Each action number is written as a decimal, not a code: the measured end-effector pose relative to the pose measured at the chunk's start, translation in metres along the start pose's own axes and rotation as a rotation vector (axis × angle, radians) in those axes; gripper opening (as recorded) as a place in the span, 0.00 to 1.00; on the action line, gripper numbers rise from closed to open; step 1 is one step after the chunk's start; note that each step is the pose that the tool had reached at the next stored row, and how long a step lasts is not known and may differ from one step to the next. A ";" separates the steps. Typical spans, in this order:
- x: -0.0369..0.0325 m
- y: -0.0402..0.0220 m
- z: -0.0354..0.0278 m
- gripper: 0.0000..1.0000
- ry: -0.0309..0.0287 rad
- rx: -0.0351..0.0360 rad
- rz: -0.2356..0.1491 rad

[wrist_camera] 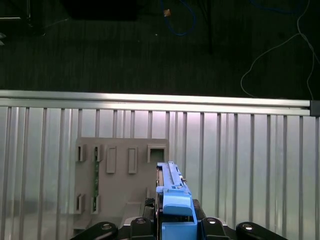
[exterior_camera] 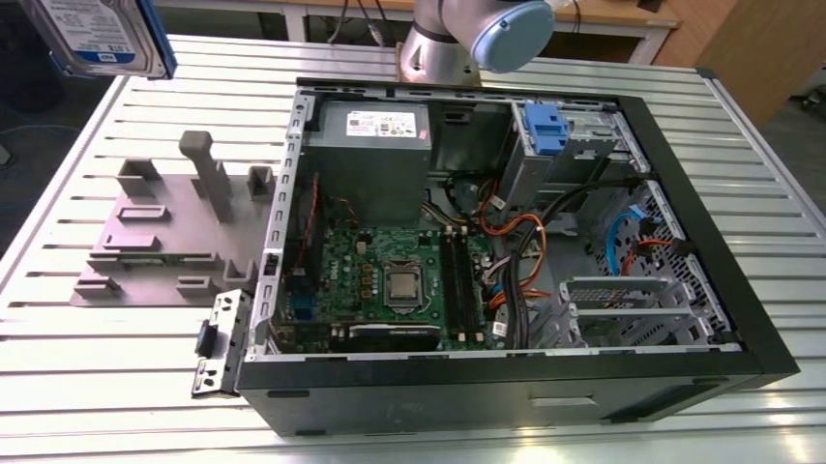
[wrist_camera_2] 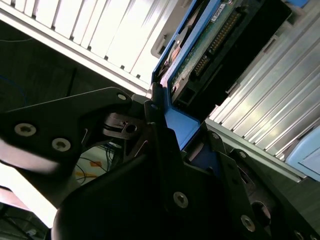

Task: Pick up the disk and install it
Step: 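Pick up the disk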

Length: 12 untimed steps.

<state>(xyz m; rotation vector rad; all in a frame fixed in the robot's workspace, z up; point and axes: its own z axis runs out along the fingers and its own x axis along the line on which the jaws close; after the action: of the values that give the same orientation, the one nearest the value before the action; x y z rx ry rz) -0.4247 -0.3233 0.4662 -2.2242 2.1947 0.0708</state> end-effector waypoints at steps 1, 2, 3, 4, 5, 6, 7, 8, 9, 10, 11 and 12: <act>0.0000 0.0000 -0.0009 0.37 0.0000 0.0000 0.000; 0.0000 0.0000 -0.0014 0.37 0.0000 0.0000 0.000; -0.0001 0.0000 -0.0016 0.37 0.0000 0.0001 0.000; -0.0001 0.0001 -0.0020 0.37 0.0000 0.0001 0.000; -0.0001 0.0001 -0.0025 0.37 0.0000 0.0001 0.000; -0.0001 0.0001 -0.0031 0.37 0.0000 0.0001 0.000; -0.0002 0.0001 -0.0038 0.37 0.0000 0.0000 0.000; -0.0002 0.0001 -0.0044 0.37 0.0000 0.0001 0.000; -0.0002 0.0001 -0.0052 0.37 -0.0001 0.0001 0.000; -0.0002 0.0001 -0.0060 0.37 -0.0001 0.0001 0.000; -0.0003 0.0001 -0.0067 0.37 0.0000 0.0000 0.000; -0.0003 0.0002 -0.0076 0.37 0.0000 0.0000 0.000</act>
<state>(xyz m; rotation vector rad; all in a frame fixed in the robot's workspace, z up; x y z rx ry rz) -0.4248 -0.3233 0.4739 -2.2242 2.1947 0.0708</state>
